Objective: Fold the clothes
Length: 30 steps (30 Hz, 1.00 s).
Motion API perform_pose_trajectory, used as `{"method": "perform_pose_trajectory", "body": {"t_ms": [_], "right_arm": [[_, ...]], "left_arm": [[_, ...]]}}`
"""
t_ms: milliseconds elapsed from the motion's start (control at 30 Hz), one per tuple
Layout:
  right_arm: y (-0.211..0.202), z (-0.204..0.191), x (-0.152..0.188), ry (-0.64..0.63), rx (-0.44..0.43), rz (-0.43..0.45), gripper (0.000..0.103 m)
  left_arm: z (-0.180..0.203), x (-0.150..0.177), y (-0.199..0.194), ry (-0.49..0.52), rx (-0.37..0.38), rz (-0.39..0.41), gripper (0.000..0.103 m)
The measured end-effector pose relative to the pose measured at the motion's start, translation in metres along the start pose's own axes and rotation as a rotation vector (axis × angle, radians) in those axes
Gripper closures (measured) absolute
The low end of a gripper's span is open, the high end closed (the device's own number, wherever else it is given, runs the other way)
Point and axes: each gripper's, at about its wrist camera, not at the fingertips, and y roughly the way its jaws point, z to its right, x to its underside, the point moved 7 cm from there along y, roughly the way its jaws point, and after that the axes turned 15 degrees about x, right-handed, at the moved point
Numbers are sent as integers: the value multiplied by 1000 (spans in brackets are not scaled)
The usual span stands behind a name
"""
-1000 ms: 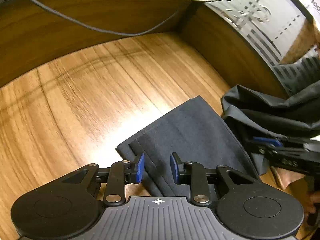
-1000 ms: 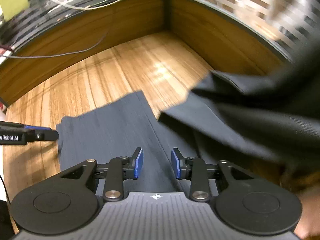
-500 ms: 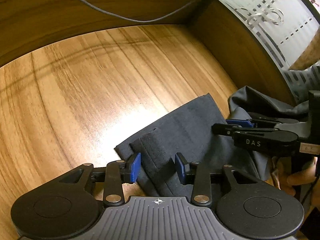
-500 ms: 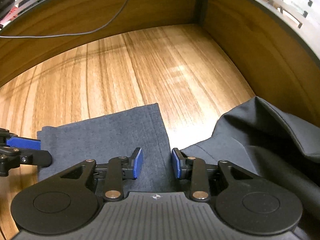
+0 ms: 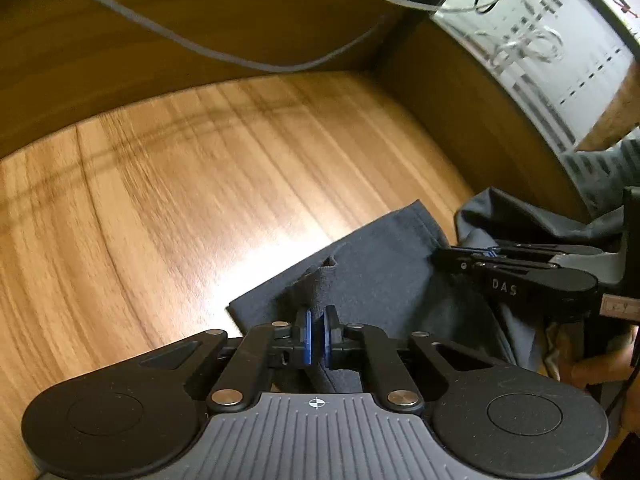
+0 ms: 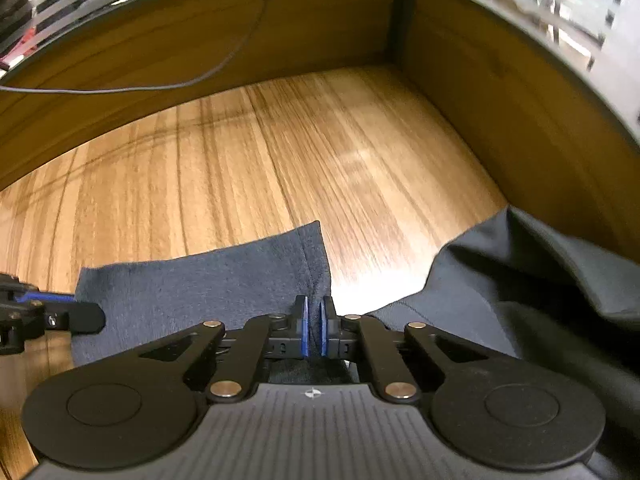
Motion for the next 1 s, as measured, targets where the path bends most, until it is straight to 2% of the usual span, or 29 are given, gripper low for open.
{"method": "perform_pose_trajectory", "body": {"t_ms": [33, 100, 200, 267, 400, 433, 567, 600, 633, 667, 833, 900, 1000], "right_arm": [[-6, -1, -1, -4, -1, 13, 100], [-14, -3, -5, -9, -3, 36, 100], [-13, -9, -8, -32, 5, 44, 99], [-2, -15, -6, -46, 6, 22, 97], [10, -20, 0, -64, 45, 21, 86], [7, -19, -1, -58, 49, 30, 80], [-13, -14, -2, -8, 48, 65, 69], [-18, -14, -1, -4, 39, 72, 69], [-22, -16, 0, -8, 33, 72, 68], [-25, -18, 2, -14, 29, 73, 68], [-20, -31, 8, -48, 3, 42, 68], [-12, -35, 10, -61, 3, 29, 68], [3, -33, 13, -86, 48, 16, 69]], "left_arm": [[3, -3, -7, -9, -4, 15, 95], [9, -7, -16, 38, -26, 40, 95], [-2, -8, -11, 26, -58, 18, 93], [-11, -9, -8, 16, -79, 2, 88], [-23, -13, -7, 23, -113, -10, 60], [-23, -15, -12, 48, -114, 6, 58], [-16, -15, -21, 198, -79, -13, 60], [-14, -15, -23, 236, -70, -19, 71], [-12, -13, -23, 258, -38, -33, 90], [-10, -10, -23, 278, -3, -48, 94], [9, 2, -3, 333, 67, -85, 95], [13, 8, 8, 376, 44, -115, 95], [4, 13, 19, 356, 8, -154, 95]]}}
